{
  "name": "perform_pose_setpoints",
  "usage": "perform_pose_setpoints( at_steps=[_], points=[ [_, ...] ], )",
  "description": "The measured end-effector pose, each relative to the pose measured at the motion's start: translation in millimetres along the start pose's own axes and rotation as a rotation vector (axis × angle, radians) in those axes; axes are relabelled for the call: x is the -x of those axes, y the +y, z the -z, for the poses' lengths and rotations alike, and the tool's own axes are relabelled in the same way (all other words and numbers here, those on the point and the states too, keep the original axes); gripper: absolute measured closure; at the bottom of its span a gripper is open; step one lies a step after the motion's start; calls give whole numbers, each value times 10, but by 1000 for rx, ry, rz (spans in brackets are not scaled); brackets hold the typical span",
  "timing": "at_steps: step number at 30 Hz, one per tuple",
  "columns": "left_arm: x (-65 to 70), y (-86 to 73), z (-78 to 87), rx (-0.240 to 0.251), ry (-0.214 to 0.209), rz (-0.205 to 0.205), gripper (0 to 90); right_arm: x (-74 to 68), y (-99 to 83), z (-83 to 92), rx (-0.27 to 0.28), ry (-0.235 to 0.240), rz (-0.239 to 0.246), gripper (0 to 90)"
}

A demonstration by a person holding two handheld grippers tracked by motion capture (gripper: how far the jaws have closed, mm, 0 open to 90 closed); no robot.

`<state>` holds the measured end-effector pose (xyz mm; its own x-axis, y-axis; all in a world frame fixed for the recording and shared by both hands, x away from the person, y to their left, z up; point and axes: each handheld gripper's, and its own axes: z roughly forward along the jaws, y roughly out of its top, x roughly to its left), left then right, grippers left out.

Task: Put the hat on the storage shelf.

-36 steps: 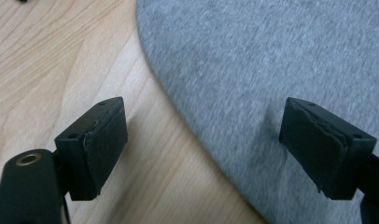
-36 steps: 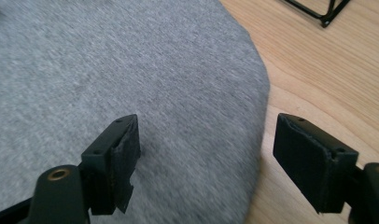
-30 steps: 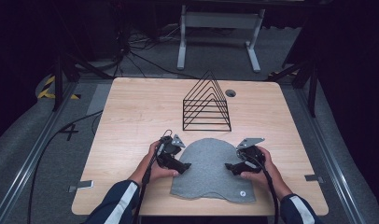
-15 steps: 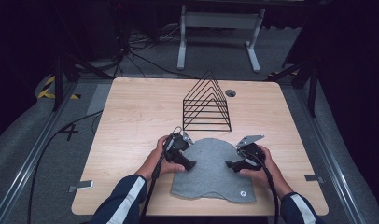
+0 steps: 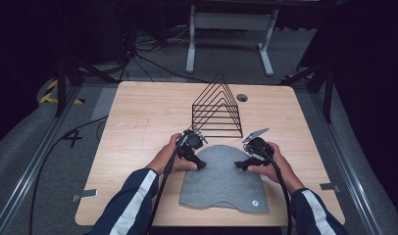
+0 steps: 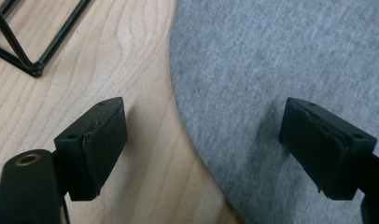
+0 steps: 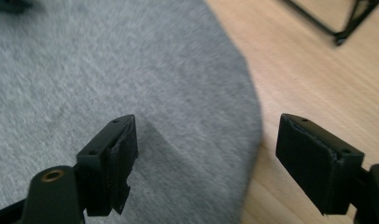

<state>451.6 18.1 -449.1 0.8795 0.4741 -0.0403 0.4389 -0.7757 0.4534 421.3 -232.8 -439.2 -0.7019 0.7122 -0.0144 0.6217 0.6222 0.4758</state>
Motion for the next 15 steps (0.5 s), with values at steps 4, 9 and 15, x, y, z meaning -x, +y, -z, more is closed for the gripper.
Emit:
perform_pose_setpoints(
  at_steps=[4,9,15],
  points=[
    [69,0,-20,-19,-3,-28,81,-46,-10,-45,-29,-3,2,185],
    [165,-12,-8,-12,3,-17,130,-89,-12,-22,-52,-9,-7,227],
    [192,-21,39,-10,-12,-38,293,-126,9,4,-64,-2,13,365]
  ],
)
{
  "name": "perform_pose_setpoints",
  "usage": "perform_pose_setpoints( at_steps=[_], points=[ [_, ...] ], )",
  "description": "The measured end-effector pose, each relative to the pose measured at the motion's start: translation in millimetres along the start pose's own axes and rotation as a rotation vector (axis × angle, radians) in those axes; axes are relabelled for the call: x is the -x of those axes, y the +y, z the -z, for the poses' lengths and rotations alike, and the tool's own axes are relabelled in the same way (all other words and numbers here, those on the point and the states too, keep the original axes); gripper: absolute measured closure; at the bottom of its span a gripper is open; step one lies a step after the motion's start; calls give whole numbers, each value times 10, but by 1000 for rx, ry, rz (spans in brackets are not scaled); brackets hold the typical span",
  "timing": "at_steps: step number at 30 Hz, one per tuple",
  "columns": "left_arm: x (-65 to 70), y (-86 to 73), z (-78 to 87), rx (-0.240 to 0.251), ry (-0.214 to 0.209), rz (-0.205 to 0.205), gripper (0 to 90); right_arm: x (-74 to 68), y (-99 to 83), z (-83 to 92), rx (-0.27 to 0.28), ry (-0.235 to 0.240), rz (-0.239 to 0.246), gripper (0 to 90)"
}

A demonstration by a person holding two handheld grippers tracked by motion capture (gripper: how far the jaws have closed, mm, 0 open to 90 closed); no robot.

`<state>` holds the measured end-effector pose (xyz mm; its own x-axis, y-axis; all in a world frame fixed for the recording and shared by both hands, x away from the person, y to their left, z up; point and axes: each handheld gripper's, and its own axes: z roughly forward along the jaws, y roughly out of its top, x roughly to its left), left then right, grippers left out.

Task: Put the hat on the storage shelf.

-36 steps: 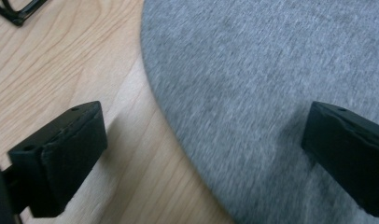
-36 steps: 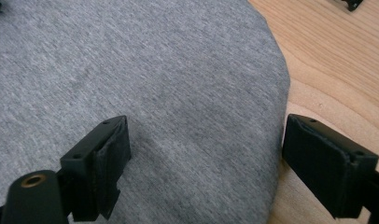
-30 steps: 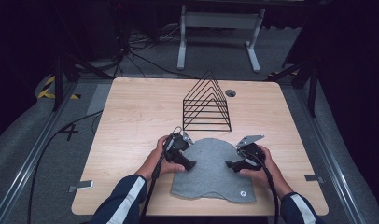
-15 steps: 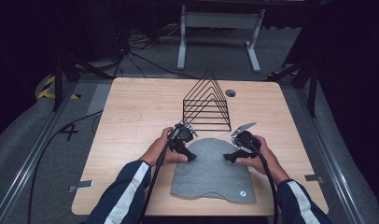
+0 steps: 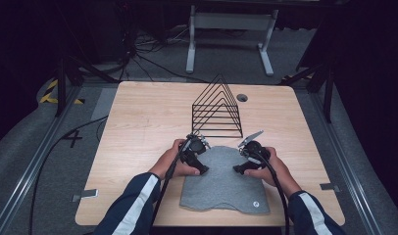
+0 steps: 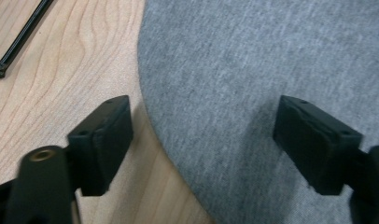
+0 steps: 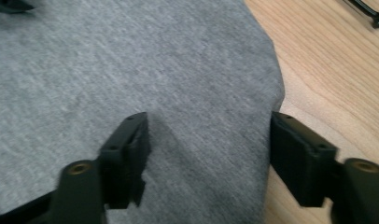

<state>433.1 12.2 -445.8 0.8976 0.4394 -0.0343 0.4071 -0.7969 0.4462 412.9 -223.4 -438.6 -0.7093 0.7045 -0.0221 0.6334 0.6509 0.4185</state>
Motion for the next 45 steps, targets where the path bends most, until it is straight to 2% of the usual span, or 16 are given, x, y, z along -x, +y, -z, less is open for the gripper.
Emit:
perform_pose_setpoints(
  at_steps=[1,2,6,9,10,14,20,24,26,27,28,30,37,42,43,45],
  points=[
    [5,-2,6,11,-4,5,293,-6,6,9,1,7,6,429],
    [5,-3,16,14,-6,5,368,-17,18,19,5,16,0,528],
    [25,-6,29,21,-13,3,488,-36,18,26,18,49,2,682],
    [26,1,43,15,-35,-11,578,-28,5,22,33,71,-3,757],
    [24,-2,40,22,-41,-13,644,-22,0,21,38,83,-7,781],
    [-2,-2,44,20,-86,-23,799,-22,-13,26,45,96,-1,828],
    [18,35,97,18,-62,-56,848,-8,-23,97,71,91,5,835],
    [2,120,281,59,-32,-75,852,12,27,248,117,68,17,837],
    [-35,161,400,98,-34,-62,852,33,67,352,144,62,21,839],
    [-35,161,400,98,-34,-62,853,48,91,413,156,58,19,841],
    [-78,207,538,143,-21,-62,853,67,119,476,174,50,28,842],
    [-97,264,696,187,-3,-69,854,99,180,620,206,42,28,844],
    [-111,565,1295,241,103,-150,858,143,458,1162,311,-22,68,845],
    [-162,777,1649,267,152,-186,858,196,687,1545,388,-77,88,845],
    [-162,777,1649,267,152,-186,858,196,687,1545,388,-77,88,845],
    [-197,865,1778,277,159,-205,859,251,794,1725,429,-96,88,845]
  ],
)
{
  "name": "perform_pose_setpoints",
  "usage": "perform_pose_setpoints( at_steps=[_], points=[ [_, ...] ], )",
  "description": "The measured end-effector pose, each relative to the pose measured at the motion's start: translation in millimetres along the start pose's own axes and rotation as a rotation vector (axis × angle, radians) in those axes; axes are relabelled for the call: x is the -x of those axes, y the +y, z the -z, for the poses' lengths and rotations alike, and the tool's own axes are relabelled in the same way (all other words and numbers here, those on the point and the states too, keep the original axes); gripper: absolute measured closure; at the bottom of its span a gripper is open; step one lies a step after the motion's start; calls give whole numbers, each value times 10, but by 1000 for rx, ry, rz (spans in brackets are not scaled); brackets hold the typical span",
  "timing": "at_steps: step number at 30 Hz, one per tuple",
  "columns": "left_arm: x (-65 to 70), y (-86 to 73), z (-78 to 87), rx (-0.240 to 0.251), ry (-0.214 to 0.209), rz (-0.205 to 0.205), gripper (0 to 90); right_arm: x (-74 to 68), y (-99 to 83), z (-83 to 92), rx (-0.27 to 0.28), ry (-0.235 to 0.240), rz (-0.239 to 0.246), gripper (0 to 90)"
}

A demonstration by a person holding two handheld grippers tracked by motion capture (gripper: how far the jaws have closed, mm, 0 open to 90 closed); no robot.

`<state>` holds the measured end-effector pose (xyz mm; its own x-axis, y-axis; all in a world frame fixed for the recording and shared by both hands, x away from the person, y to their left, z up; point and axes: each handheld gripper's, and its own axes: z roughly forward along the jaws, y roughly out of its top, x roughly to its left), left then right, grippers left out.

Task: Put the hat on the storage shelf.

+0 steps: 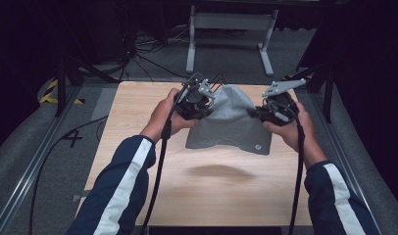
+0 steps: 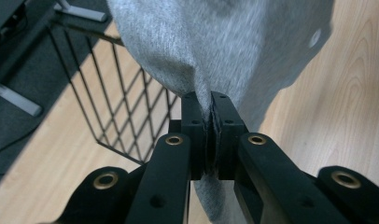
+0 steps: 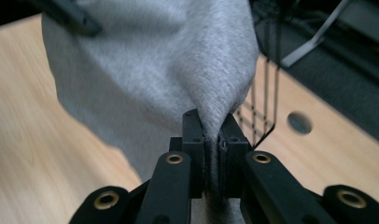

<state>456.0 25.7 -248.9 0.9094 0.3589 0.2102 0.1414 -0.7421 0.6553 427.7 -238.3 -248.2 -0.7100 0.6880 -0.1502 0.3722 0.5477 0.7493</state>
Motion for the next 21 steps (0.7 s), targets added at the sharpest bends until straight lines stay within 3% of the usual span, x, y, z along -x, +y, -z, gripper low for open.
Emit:
perform_pose_setpoints(
  at_steps=[5,10,14,21],
  points=[
    [-139,175,115,28,30,5,859,131,258,121,58,-33,-1,845],
    [-278,357,242,32,94,-4,860,235,465,168,107,-72,4,846],
    [-402,494,384,63,141,4,860,288,627,194,148,-84,-6,846],
    [-531,574,427,71,189,20,860,364,777,161,184,-113,-12,846]
  ],
)
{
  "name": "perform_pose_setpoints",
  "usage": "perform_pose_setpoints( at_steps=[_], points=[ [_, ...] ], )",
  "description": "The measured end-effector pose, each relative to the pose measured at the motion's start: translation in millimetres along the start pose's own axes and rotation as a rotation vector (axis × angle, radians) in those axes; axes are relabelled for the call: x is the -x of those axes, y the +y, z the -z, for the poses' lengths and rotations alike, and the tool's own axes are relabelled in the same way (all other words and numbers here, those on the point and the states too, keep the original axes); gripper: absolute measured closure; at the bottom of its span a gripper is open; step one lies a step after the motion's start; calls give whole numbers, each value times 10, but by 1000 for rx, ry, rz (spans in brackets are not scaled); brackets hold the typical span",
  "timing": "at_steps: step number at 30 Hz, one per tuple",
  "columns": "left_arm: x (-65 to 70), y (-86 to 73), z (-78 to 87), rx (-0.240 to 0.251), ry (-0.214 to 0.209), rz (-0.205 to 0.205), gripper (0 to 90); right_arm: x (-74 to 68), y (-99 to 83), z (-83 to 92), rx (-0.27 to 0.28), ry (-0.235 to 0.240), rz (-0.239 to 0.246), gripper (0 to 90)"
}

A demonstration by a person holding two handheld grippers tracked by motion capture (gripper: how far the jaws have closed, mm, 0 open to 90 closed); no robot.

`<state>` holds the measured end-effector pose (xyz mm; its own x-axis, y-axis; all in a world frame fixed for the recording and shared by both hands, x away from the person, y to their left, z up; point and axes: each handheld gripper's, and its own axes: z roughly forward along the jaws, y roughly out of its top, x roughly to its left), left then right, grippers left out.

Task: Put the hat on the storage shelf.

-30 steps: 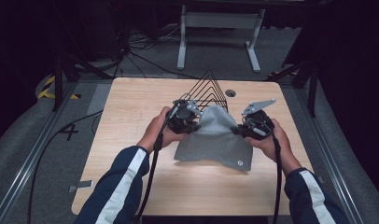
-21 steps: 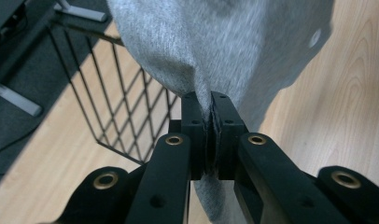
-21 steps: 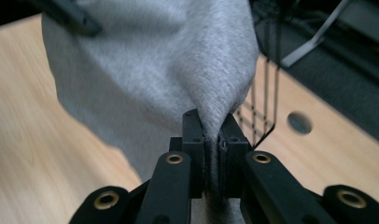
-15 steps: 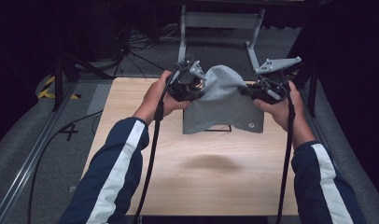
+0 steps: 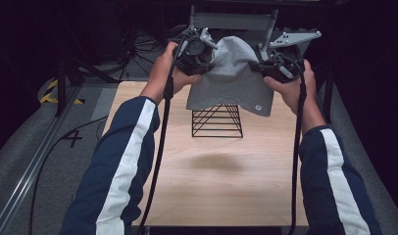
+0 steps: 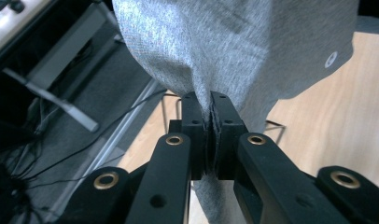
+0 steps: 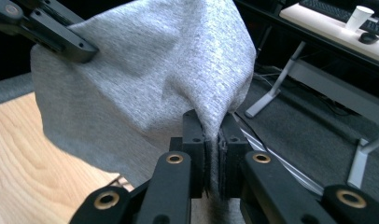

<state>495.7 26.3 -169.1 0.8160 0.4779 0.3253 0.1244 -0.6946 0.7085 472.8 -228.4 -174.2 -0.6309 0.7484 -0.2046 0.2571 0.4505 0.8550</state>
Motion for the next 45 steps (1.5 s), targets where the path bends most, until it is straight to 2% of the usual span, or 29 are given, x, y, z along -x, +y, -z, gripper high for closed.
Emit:
perform_pose_setpoints(
  at_steps=[4,6,10,12,13,15,19,24,26,29,32,36,42,45],
  points=[
    [-57,-11,-31,12,13,35,861,24,30,-45,19,-8,-7,846],
    [-88,-21,-40,19,3,43,861,36,40,-90,14,-13,-5,847],
    [-99,-62,-107,23,27,54,861,72,26,-193,7,-15,-6,846],
    [-105,-71,-122,32,18,67,861,75,23,-215,6,-17,-5,846],
    [-104,-78,-145,28,27,67,860,78,21,-234,10,-17,-6,846],
    [-103,-85,-172,18,6,58,860,62,28,-286,10,-2,-5,846],
    [-73,-125,-188,28,-1,64,860,25,3,-317,-1,18,8,846],
    [-53,-188,-186,37,-9,58,860,-3,-79,-304,-12,48,16,846],
    [-31,-227,-137,47,-16,67,860,-14,-111,-284,-16,52,19,846],
    [-18,-255,-123,42,-18,61,860,-25,-141,-260,-10,60,19,847],
    [1,-292,-103,62,-24,61,860,-47,-178,-232,-5,68,19,846],
    [34,-287,-54,71,-31,58,860,-58,-192,-193,11,71,26,847],
    [88,-272,18,89,-36,32,860,-56,-175,-124,24,74,34,846],
    [107,-291,33,103,-47,39,860,-73,-180,-94,29,81,34,846]
  ],
)
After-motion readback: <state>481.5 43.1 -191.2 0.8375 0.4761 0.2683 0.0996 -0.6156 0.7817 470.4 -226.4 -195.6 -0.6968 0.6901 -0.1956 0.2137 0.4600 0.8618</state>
